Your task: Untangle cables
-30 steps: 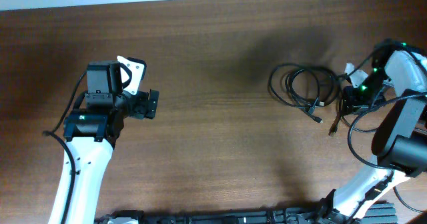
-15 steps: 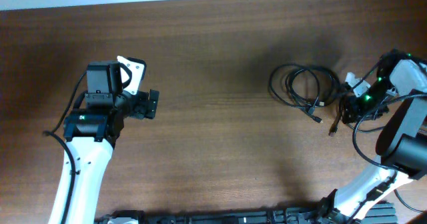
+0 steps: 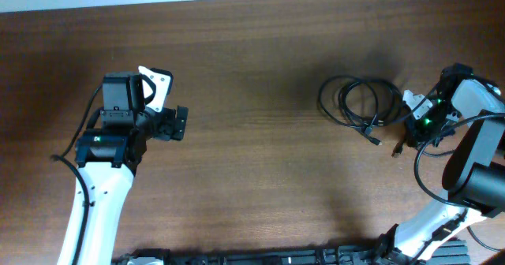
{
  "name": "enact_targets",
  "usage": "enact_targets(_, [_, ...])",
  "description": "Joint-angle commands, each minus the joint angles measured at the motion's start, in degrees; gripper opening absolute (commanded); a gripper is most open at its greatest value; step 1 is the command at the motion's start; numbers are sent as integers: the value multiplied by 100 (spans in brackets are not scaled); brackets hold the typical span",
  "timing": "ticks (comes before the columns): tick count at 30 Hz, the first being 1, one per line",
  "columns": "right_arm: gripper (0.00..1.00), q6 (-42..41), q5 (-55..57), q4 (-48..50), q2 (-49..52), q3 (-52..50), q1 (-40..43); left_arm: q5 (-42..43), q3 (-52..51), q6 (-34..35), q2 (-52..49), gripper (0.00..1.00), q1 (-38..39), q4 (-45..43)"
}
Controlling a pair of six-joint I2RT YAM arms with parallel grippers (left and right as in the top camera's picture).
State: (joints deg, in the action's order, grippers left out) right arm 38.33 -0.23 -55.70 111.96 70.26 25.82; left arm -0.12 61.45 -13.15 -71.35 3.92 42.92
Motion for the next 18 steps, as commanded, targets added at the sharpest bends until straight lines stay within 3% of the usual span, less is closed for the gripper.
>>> enact_targets(1, [4, -28, -168, 120, 188, -221, -87, 81, 20, -66, 61, 99, -35, -13])
enact_targets(5, [4, -236, -599, 240, 188, -94, -238, 81, 20, -66, 61, 99, -35, -13])
enact_targets(8, [4, -157, -1241, -214, 186, 310, -262, 81, 20, -66, 61, 99, -35, -13])
enact_targets(13, [4, 800, -2688, -1475, -44, 1333, -251, 81, 20, -66, 61, 99, -35, -13])
enact_targets(18, [4, 1309, -3180, -1996, -586, 1915, -251, 81, 20, -66, 61, 99, -35, -13])
